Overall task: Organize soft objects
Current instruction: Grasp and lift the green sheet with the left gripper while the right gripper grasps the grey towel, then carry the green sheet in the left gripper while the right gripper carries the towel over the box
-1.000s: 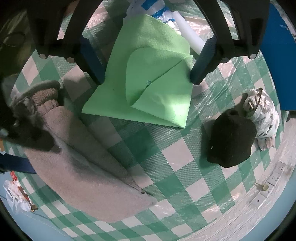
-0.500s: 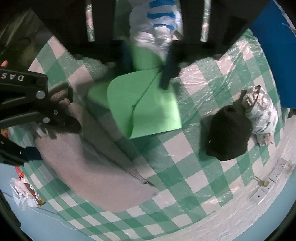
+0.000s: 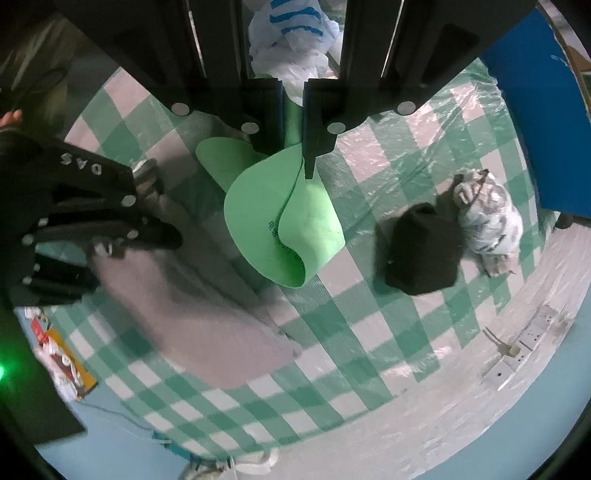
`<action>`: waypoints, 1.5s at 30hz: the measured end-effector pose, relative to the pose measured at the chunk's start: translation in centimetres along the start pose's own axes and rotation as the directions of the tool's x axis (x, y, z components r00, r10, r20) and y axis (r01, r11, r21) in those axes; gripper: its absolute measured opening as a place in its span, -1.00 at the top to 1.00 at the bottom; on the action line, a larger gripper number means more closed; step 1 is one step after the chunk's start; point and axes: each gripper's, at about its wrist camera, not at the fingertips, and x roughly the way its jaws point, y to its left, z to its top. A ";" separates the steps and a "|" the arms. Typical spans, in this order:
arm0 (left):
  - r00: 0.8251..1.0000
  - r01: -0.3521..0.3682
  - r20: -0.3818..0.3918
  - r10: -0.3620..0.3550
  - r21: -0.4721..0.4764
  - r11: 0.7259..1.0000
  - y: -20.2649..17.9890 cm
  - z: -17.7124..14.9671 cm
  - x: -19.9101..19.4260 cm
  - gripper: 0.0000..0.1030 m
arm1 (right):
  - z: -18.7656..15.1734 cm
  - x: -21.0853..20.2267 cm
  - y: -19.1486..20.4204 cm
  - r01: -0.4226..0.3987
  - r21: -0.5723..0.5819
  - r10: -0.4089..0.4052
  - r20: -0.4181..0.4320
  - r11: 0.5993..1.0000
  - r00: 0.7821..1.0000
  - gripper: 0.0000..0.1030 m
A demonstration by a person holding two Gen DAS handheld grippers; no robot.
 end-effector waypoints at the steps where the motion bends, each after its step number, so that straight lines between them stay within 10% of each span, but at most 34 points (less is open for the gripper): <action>1: 1.000 0.003 0.010 -0.003 -0.008 1.000 0.2 0.0 -0.3 0.87 | 0.0 -0.1 0.2 0.005 -0.005 -0.005 0.003 1.000 1.000 0.27; 23: 0.990 0.050 0.137 -0.030 -0.145 0.988 2.9 0.1 -5.3 0.87 | 0.1 -6.9 2.8 0.018 -0.061 -0.011 0.127 0.998 0.992 0.45; 45: 0.980 -0.076 0.159 0.120 -0.260 0.963 6.8 -3.7 -9.6 0.87 | 0.9 -12.6 8.0 0.036 -0.162 0.002 0.227 0.986 0.974 0.45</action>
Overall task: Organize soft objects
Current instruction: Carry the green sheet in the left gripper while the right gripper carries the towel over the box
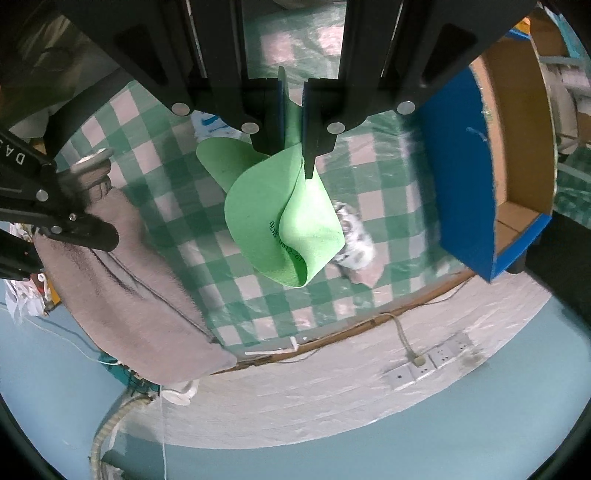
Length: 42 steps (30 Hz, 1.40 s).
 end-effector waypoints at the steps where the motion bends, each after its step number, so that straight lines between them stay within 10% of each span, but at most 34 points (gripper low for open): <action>1: 1.000 -0.007 0.005 0.007 -0.002 1.000 0.4 -0.2 -0.2 0.87 | 0.1 -0.1 0.3 -0.001 -0.005 0.001 0.002 1.000 1.000 0.45; 42: 0.987 -0.137 0.049 0.155 -0.262 0.955 15.5 -6.2 -4.6 0.87 | 7.0 0.8 19.1 -0.139 -0.249 0.142 -0.007 0.958 0.990 0.44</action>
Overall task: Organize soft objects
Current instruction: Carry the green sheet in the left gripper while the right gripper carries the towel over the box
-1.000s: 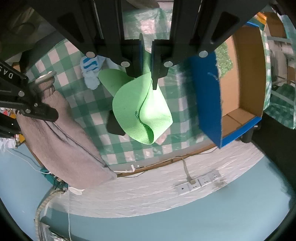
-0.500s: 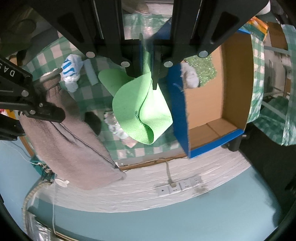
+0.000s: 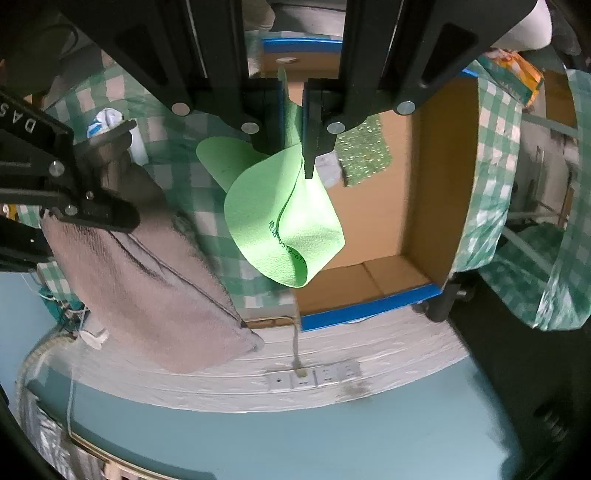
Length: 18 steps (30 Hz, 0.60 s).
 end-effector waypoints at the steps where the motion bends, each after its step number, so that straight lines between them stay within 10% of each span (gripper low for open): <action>1: 1.000 -0.003 -0.002 0.003 -0.010 1.000 0.6 -0.1 0.1 0.87 | 0.2 0.2 0.5 -0.003 -0.009 0.003 -0.003 1.000 1.000 0.44; 18: 0.998 -0.068 -0.026 0.066 -0.136 0.988 8.3 -1.6 1.8 0.87 | 4.7 3.5 8.5 -0.047 -0.123 0.043 -0.036 0.991 0.998 0.44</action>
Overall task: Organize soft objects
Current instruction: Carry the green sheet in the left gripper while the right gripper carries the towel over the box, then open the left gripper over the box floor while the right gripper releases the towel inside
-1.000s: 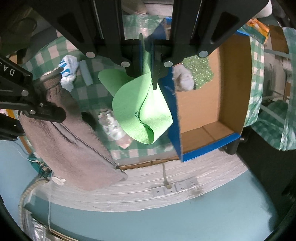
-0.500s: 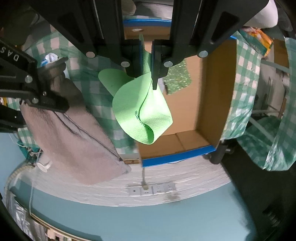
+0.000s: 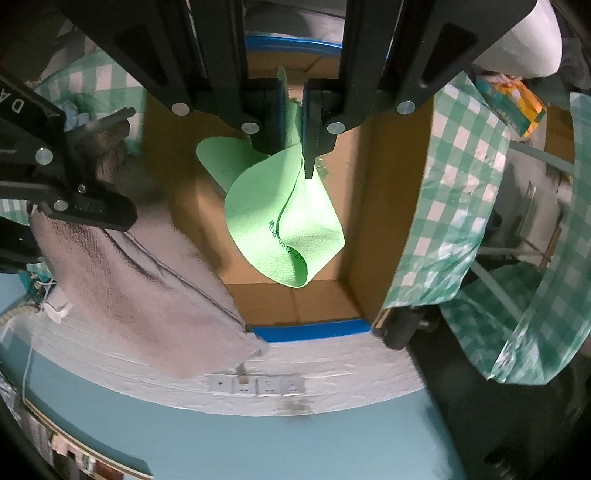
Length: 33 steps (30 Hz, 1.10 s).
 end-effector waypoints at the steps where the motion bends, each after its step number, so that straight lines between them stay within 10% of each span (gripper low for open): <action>1: 1.000 -0.002 -0.003 0.002 -0.006 1.000 0.4 -0.1 0.1 0.87 | 0.3 0.3 0.4 -0.003 -0.005 0.003 -0.002 1.000 1.000 0.44; 17: 0.998 -0.052 -0.048 0.048 -0.079 0.996 4.9 -0.3 2.9 0.84 | 2.7 4.8 3.7 -0.086 -0.028 0.084 -0.054 0.996 0.995 0.35; 21: 0.996 -0.065 -0.069 0.059 -0.093 0.994 5.2 -0.3 3.3 0.27 | 2.8 5.0 4.1 -0.102 -0.027 0.101 -0.048 0.994 0.994 0.10; 33: 0.994 -0.108 -0.021 0.106 -0.078 0.991 4.7 0.1 2.2 -0.08 | 3.0 3.3 2.5 -0.075 0.023 0.074 0.029 0.997 0.997 -0.28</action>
